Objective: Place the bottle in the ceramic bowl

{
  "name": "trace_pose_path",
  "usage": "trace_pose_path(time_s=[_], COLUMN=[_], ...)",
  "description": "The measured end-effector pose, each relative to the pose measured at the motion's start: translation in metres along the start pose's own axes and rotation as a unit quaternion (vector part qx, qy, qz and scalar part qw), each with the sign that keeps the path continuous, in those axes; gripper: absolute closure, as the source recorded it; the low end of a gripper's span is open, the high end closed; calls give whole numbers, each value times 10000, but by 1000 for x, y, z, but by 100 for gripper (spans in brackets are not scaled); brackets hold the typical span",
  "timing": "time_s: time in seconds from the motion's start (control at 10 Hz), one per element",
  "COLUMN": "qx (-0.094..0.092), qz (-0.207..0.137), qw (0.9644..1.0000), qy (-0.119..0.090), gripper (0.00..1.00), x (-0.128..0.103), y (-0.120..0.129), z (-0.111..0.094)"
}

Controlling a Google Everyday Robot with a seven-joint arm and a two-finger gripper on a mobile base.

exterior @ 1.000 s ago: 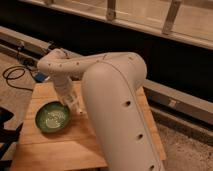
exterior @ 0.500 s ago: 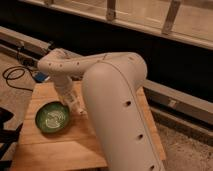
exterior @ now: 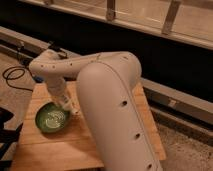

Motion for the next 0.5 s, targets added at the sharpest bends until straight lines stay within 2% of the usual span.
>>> trace_pose_path(time_s=[0.1, 0.4, 0.5], qx=[-22, -185, -218], qz=[-120, -705, -808], qw=[9999, 9972, 9962], qy=[36, 183, 233], gripper=[100, 100, 100], x=[0, -13, -15], y=[7, 56, 61], z=[-1, 5, 9])
